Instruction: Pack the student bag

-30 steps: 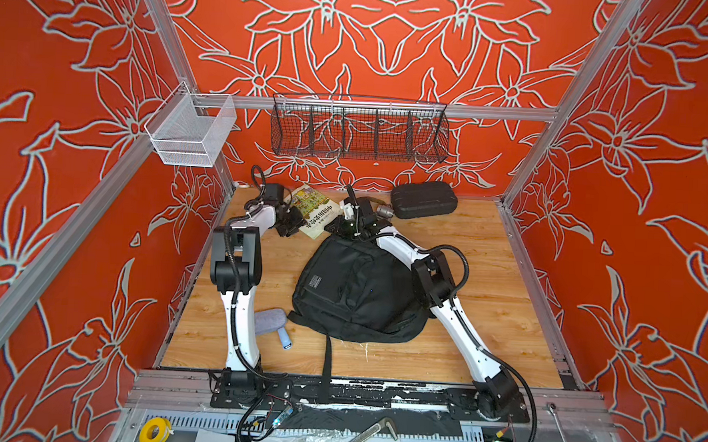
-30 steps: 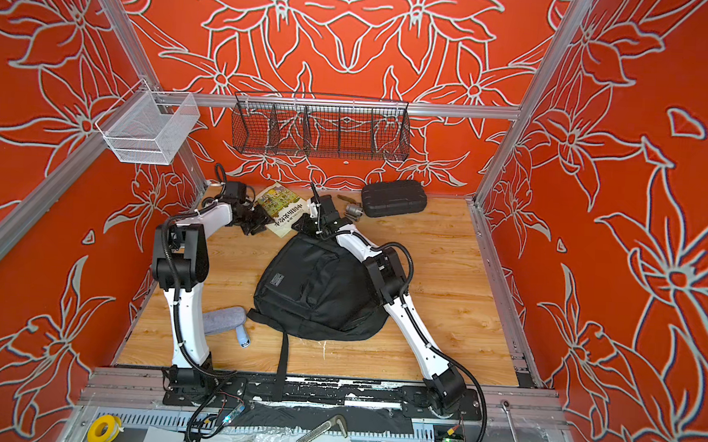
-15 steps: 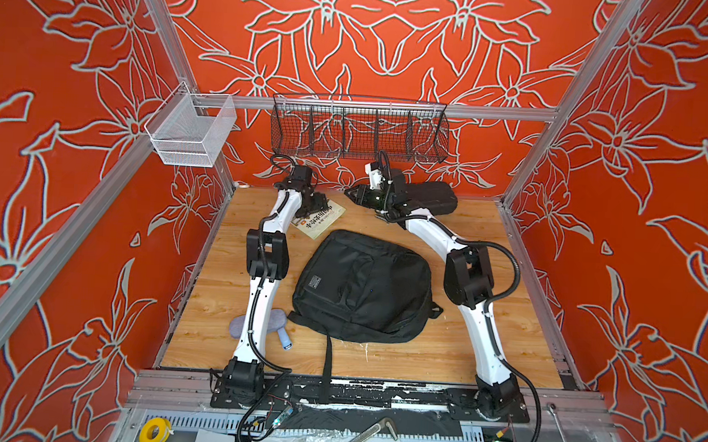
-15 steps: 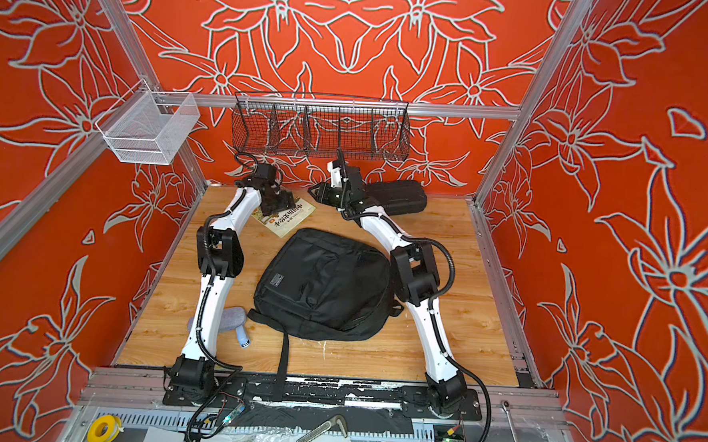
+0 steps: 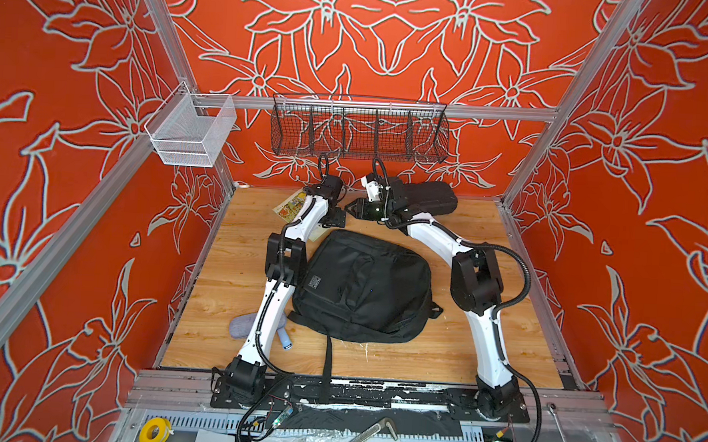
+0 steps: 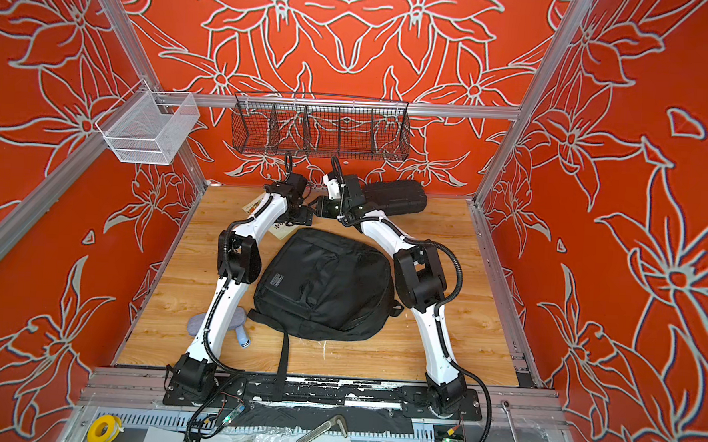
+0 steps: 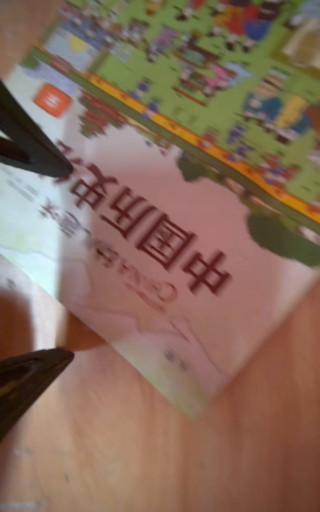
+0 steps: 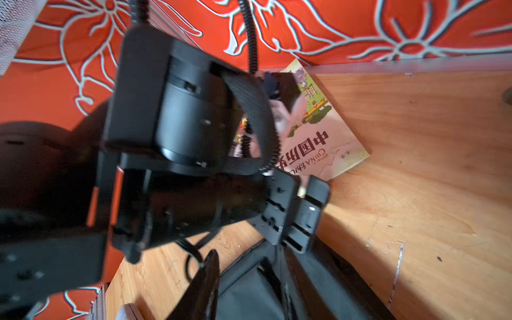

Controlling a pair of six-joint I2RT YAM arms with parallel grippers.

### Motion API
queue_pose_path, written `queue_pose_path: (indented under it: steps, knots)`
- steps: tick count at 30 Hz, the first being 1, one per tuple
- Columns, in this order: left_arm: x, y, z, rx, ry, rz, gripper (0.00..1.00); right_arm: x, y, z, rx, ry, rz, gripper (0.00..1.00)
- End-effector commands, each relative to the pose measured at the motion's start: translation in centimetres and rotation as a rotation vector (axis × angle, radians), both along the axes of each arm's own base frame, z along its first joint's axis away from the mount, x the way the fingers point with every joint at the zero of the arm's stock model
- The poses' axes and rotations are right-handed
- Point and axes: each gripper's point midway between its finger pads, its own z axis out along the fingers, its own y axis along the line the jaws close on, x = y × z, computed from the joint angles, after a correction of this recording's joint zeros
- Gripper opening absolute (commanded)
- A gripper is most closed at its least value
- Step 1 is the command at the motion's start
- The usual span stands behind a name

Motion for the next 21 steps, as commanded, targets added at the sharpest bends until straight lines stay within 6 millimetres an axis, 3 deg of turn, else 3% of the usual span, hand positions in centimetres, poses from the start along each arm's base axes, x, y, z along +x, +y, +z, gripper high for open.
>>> queue_pose_path:
  steps: [1,5,12,15,21]
  knots:
    - [-6.4,3.1,-3.9,0.071,0.297,0.053,0.95,-0.8,0.1,2.4,0.032,-0.024,0.024,0.39]
    - [-8.4,4.7,-3.3,0.045,0.356,0.097,1.0,-1.3,0.0,2.1,0.043,-0.02,0.031,0.39]
    - [-11.1,9.0,-1.3,0.042,0.448,0.139,0.92,-1.1,0.3,0.1,0.006,-0.026,0.03,0.4]
    - [-11.1,7.9,0.5,-0.015,0.434,0.113,0.9,-0.1,0.8,-1.5,-0.023,-0.042,0.018,0.4]
    - [-7.5,4.7,4.7,-0.257,0.204,0.164,0.96,0.6,1.1,-3.0,-0.032,-0.01,-0.014,0.4]
